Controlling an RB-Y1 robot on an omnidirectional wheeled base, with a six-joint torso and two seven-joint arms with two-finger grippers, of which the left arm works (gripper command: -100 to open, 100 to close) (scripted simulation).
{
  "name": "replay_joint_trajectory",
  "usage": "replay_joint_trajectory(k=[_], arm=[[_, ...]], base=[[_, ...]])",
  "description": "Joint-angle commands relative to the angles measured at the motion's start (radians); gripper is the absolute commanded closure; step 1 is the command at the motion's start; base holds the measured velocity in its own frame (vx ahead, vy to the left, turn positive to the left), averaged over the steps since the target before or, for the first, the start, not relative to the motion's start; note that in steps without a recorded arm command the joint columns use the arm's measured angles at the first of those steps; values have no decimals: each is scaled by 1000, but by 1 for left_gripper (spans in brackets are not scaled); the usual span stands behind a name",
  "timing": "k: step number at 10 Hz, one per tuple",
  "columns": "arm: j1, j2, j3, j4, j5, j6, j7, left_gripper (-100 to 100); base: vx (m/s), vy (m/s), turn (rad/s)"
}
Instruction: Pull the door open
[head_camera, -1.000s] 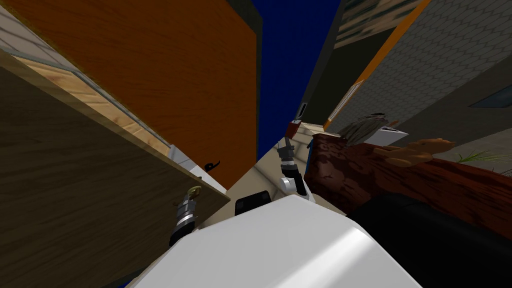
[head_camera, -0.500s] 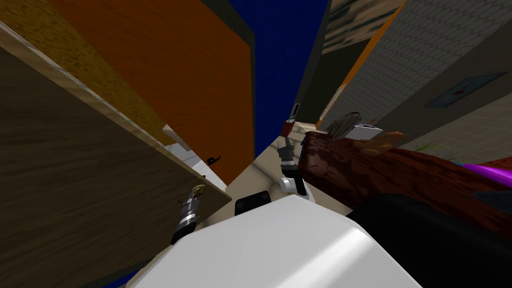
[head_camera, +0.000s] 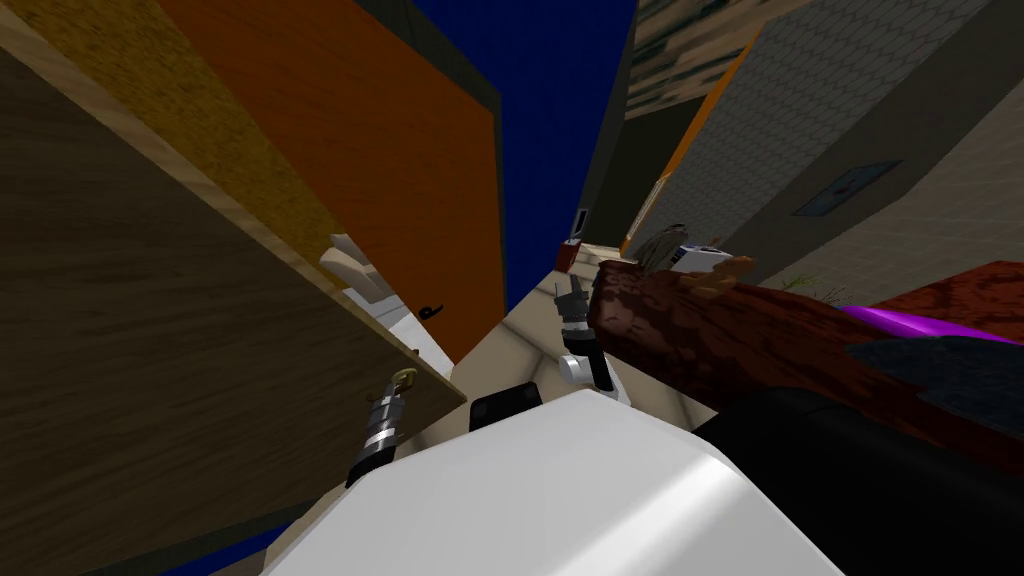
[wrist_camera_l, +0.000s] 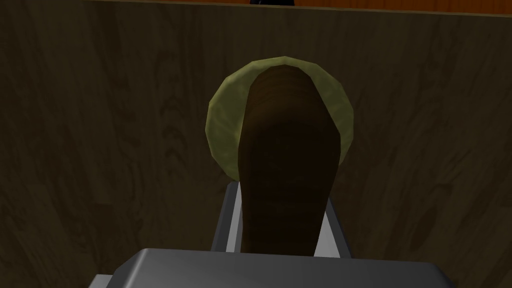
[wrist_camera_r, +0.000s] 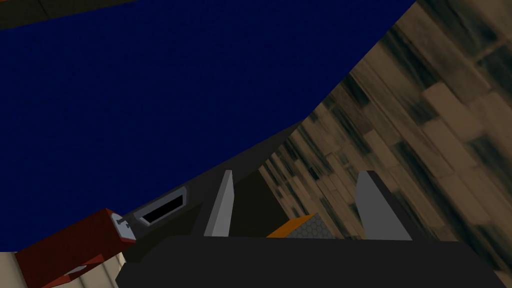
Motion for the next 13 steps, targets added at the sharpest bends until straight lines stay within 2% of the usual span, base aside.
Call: replay_joint_trajectory(k=[1, 4, 8, 9, 10, 12, 13], arm=[[16, 13, -6, 6, -7, -26, 17, 100], [50, 40, -20, 18, -22, -83, 55, 100], [87, 71, -34, 32, -39, -145, 96, 100], [88, 65, -33, 22, -37, -128, 88, 100], [95, 72, -38, 35, -44, -150, 99, 100], [98, 82, -41, 48, -49, -171, 108, 100], [101, 89, -44, 58, -54, -190, 116, 100]], base=[[-157, -1, -140], [-241, 17, -179], [-215, 19, -134], [-93, 7, -14], [-169, 23, -180], [-236, 56, -160], [-244, 40, -182]])
